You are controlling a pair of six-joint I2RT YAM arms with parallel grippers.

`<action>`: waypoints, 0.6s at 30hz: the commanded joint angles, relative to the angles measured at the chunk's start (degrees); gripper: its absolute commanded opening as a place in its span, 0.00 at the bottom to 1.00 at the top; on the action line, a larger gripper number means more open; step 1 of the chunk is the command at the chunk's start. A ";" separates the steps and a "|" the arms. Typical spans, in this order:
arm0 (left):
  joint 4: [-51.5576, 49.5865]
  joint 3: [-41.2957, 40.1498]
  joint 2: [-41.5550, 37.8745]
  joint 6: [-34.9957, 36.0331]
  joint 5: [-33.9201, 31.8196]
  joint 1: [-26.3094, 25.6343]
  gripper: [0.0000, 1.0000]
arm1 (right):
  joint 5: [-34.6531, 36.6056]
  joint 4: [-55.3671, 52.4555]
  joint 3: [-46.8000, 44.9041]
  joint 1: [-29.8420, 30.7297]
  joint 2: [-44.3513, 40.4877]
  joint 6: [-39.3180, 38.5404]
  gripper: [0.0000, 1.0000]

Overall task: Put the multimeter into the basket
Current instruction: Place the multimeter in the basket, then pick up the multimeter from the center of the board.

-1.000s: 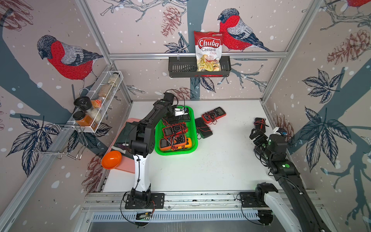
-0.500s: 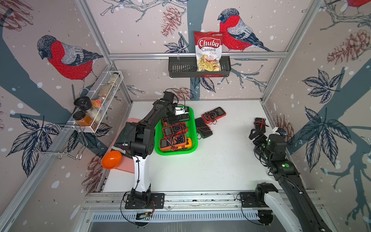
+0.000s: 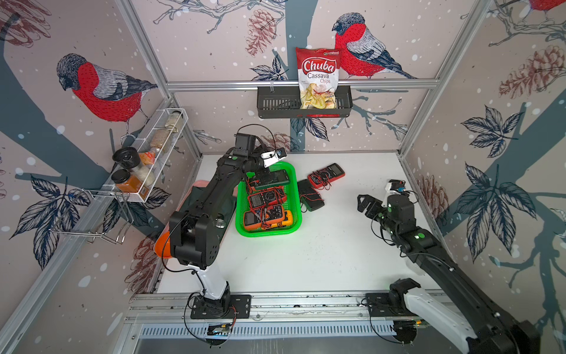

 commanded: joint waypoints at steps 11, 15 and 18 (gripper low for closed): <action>29.99 -30.66 -25.97 -55.61 -15.20 -0.15 0.98 | -14.29 -1.55 21.53 7.07 32.26 -23.67 1.00; 31.70 -37.55 -30.28 -61.18 -18.11 -0.15 0.98 | -17.24 -3.78 29.38 7.98 42.19 -28.21 1.00; 32.62 -40.54 -32.13 -62.57 -19.26 -0.18 0.98 | -16.74 -6.62 35.73 8.56 49.52 -30.54 1.00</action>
